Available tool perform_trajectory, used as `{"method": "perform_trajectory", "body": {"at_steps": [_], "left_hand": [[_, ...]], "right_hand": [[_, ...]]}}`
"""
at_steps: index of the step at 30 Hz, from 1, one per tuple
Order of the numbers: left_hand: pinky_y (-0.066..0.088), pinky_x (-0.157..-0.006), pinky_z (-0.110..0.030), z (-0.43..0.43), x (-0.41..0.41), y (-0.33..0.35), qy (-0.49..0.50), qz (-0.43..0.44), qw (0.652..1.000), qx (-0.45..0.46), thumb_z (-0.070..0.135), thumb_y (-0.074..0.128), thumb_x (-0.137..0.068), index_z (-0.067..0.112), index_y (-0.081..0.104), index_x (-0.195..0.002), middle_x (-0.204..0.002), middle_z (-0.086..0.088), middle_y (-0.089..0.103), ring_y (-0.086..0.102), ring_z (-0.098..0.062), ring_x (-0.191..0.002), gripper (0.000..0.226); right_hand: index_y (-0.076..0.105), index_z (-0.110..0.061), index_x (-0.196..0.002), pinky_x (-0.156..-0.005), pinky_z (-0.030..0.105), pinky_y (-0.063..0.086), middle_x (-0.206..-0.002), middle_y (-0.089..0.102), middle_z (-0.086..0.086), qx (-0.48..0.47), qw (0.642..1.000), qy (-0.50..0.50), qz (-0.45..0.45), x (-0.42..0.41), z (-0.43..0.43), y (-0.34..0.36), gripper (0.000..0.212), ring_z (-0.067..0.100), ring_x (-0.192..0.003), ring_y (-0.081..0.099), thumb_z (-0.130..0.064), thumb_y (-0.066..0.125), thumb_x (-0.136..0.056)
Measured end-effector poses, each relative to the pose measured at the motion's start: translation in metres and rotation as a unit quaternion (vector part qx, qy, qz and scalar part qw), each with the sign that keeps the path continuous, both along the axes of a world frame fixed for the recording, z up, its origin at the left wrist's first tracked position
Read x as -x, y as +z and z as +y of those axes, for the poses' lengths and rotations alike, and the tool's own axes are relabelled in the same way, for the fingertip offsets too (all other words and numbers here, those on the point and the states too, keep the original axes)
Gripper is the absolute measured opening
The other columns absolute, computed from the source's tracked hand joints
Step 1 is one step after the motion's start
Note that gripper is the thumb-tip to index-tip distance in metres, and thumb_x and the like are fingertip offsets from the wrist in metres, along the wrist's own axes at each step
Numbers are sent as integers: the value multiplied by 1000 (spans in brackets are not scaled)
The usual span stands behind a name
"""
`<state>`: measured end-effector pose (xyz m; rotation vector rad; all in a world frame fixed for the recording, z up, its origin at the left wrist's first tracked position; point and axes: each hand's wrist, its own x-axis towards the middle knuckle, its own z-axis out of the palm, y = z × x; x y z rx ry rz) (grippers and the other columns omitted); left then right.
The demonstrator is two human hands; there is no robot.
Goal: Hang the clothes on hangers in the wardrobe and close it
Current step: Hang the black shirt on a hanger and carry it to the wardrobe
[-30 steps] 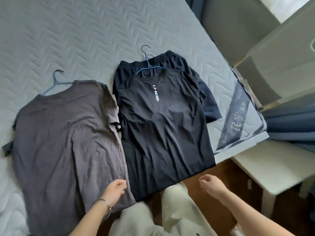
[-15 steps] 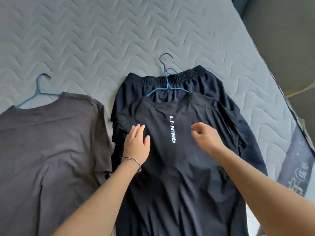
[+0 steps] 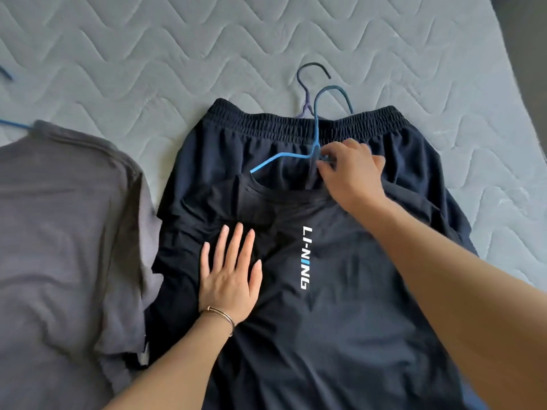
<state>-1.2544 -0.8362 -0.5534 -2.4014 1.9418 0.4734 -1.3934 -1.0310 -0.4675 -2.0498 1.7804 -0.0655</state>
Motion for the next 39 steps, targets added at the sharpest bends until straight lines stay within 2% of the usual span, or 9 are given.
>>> {"method": "perform_trajectory", "body": {"at_steps": [3,6,14,20,25,28,31,35,39], "left_hand": [[17,-109,-44,-3,0,14,8,38,998,-42,42,31,-86,21,34,-138,-146,-3,43,26,-21,-137,56],[11,-117,-39,-14,-6,53,32,135,986,-96,34,34,-91,20,26,-144,-157,2,18,14,-19,-145,55],[31,-97,-14,41,16,270,115,390,911,68,19,46,-94,14,46,-132,-134,1,50,47,-11,-122,39],[39,-65,-4,97,1,414,120,363,908,170,25,48,-92,17,59,-107,-97,12,56,53,0,-86,20],[47,-91,-23,178,-37,502,144,360,896,217,19,49,-92,29,60,-77,-84,16,63,59,0,-84,21],[50,-92,-30,239,-40,564,172,419,855,253,27,45,-94,22,64,-84,-88,5,69,67,-11,-87,22],[53,-83,-29,306,-40,621,179,445,837,262,51,51,-80,21,66,-93,-89,-1,72,71,-18,-87,36],[54,-81,-26,389,-52,663,224,312,889,251,50,69,-72,35,61,-87,-91,2,74,72,-11,-79,22],[56,-78,-35,466,-81,678,330,241,859,309,50,63,-76,23,66,-92,-69,6,69,67,-14,-69,31]], "right_hand": [[69,-11,-95,-79,34,48,-85,67,5,-40,994,-2,-100,4,13,35,21,21,-84,59,-28,57,-88],[70,-16,-87,-56,12,41,-63,58,-7,-49,988,14,-145,8,34,84,14,1,-56,53,-28,64,-84],[61,-30,-114,-42,13,25,-54,34,-9,-172,964,64,-192,8,137,276,25,6,-42,30,-24,49,-93],[61,-39,-108,-46,25,17,-46,31,-6,-300,902,144,-277,-7,213,413,30,10,-42,20,-17,43,-96],[58,-18,-96,-35,16,17,-59,29,-1,-330,819,142,-448,-44,269,494,20,5,-35,22,-13,39,-98],[53,-15,-84,-38,14,26,-62,37,2,-335,744,161,-555,-82,314,537,21,7,-43,35,-9,38,-98],[52,-19,-86,-52,17,37,-68,48,3,-277,729,229,-583,-128,365,567,24,11,-60,52,-9,35,-99],[50,-21,-112,-67,22,44,-98,56,2,-287,696,327,-572,-189,444,593,21,14,-85,54,-11,36,-99],[42,-22,-130,-83,32,48,-112,53,0,-263,695,431,-513,-253,542,613,34,22,-116,53,-14,39,-98]]}}
